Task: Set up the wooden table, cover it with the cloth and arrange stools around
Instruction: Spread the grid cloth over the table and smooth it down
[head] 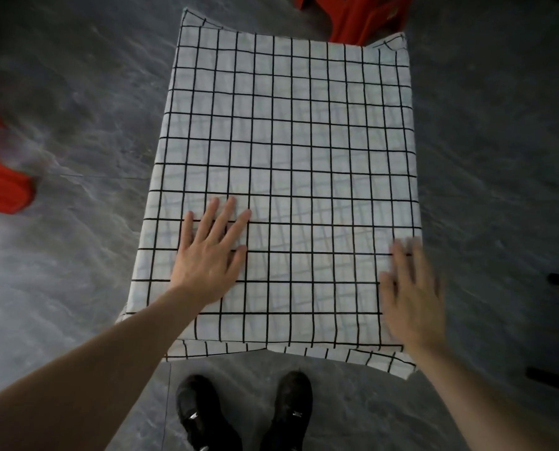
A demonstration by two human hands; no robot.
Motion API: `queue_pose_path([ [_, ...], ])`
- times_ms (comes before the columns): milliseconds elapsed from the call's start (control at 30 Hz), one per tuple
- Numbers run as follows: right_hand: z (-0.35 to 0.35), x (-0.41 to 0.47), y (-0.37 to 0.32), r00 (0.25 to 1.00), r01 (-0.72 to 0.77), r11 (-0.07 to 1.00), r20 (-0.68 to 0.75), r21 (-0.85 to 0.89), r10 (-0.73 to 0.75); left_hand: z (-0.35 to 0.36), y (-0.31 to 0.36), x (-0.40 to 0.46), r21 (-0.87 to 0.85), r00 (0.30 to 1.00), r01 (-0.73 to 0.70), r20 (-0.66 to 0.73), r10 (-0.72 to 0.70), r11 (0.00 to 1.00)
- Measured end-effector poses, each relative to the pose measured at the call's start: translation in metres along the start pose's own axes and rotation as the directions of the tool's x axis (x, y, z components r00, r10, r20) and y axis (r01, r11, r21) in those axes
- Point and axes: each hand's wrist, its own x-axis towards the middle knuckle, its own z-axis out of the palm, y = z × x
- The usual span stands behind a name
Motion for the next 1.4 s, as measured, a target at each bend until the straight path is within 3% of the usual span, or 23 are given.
queue_pose_path([
  [67, -0.004, 0.0, 0.023, 0.95, -0.302, 0.944, -0.033, 0.135, 0.309, -0.001, 0.0, 0.001, -0.004, 1.0, -0.003, -0.003, 0.003, 1.0],
  [133, -0.014, 0.007, 0.019, 0.923, -0.362, 0.919, -0.078, 0.157, 0.377, -0.001, 0.001, 0.001, -0.007, 1.0, -0.007, -0.001, 0.007, 1.0],
  [233, -0.027, 0.039, -0.029, 0.988, -0.064, 0.989, -0.129, 0.131, 0.081, -0.002, 0.002, 0.001, 0.01, 1.0, -0.005, 0.017, 0.005, 1.0],
  [300, -0.029, 0.07, -0.078, 0.982, 0.114, 0.989, -0.159, 0.097, -0.097, -0.003, 0.001, 0.001, 0.018, 0.999, -0.008, 0.031, 0.008, 1.0],
  [400, -0.027, 0.115, -0.146, 0.968, 0.235, 0.968, -0.11, 0.089, -0.225, -0.004, 0.001, 0.003, -0.007, 0.999, -0.011, 0.038, 0.011, 1.0],
  [567, -0.004, 0.143, -0.16, 0.96, 0.28, 0.96, 0.0, -0.025, -0.28, -0.004, 0.0, 0.004, -0.014, 0.999, -0.006, 0.044, 0.006, 1.0],
  [767, -0.001, 0.143, -0.157, 0.957, 0.284, 0.958, -0.052, -0.05, -0.286, -0.006, 0.002, 0.006, -0.013, 0.996, -0.006, 0.085, 0.007, 1.0],
  [867, 0.0, 0.14, -0.156, 0.957, 0.283, 0.959, -0.066, -0.032, -0.284, -0.025, 0.008, 0.019, -0.02, 0.994, 0.063, 0.094, -0.061, 0.998],
  [967, -0.003, 0.141, -0.156, 0.958, 0.281, 0.96, -0.062, 0.0, -0.281, -0.045, 0.025, 0.064, -0.139, 0.992, 0.124, 0.013, -0.123, 0.983],
  [1033, -0.003, 0.14, -0.156, 0.958, 0.285, 0.958, -0.05, 0.016, -0.284, -0.044, 0.036, 0.102, -0.135, 0.999, -0.016, -0.05, 0.009, 0.991],
  [1133, -0.002, 0.141, -0.156, 0.958, 0.282, 0.959, -0.051, -0.013, -0.282, -0.035, 0.03, 0.154, -0.023, 0.954, -0.299, 0.006, 0.299, 0.954],
  [1233, -0.003, 0.143, -0.155, 0.959, 0.279, 0.96, -0.049, -0.004, -0.279, -0.042, -0.023, 0.185, 0.052, 0.921, -0.388, 0.051, 0.386, 0.92],
  [1300, -0.002, 0.143, -0.154, 0.958, 0.284, 0.959, -0.05, 0.001, -0.284, -0.054, -0.074, 0.189, 0.088, 0.942, -0.334, 0.056, 0.33, 0.938],
  [1333, -0.002, 0.144, -0.154, 0.957, 0.287, 0.958, -0.054, 0.005, -0.286, -0.061, -0.1, 0.189, 0.086, 0.975, -0.224, 0.021, 0.223, 0.971],
  [1367, -0.002, 0.144, -0.154, 0.956, 0.288, 0.958, -0.059, 0.009, -0.287, -0.067, -0.124, 0.187, 0.064, 0.999, -0.036, -0.028, 0.038, 0.997],
  [1400, -0.002, 0.145, -0.154, 0.956, 0.287, 0.958, -0.063, 0.01, -0.286, -0.073, -0.144, 0.184, -0.009, 0.974, 0.215, -0.07, -0.215, 0.976],
])
